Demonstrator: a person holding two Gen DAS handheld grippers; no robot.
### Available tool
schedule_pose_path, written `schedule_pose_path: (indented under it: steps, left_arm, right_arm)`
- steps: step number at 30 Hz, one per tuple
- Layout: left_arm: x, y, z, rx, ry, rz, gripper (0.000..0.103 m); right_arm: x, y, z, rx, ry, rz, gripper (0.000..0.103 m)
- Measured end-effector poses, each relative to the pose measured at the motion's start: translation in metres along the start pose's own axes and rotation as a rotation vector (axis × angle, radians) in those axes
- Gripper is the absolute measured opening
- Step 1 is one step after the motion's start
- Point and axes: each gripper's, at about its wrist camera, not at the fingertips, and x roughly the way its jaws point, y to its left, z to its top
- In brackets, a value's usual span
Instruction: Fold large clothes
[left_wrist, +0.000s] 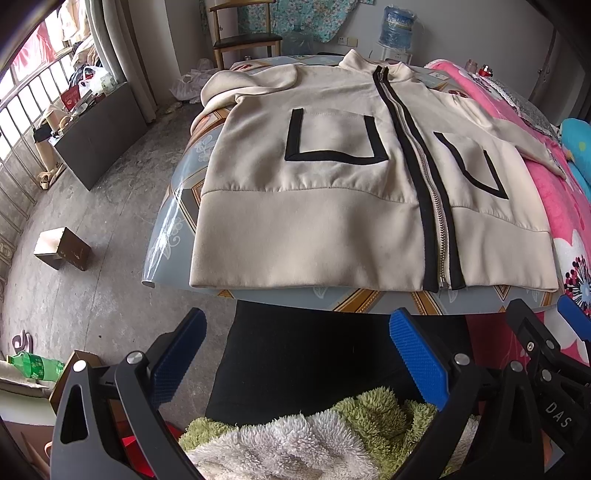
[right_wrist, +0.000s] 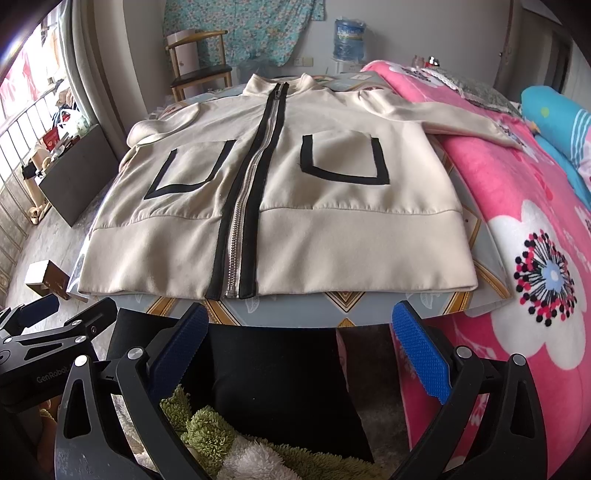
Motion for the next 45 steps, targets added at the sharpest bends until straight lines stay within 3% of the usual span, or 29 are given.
schedule_pose_path:
  steps: [45]
  left_arm:
    - [0.0002, 0.0067, -0.0018, 0.000, -0.006, -0.003, 0.098]
  right_arm:
    - [-0.0024, -0.0024, 0.0021, -0.001, -0.012, -0.004, 0.096]
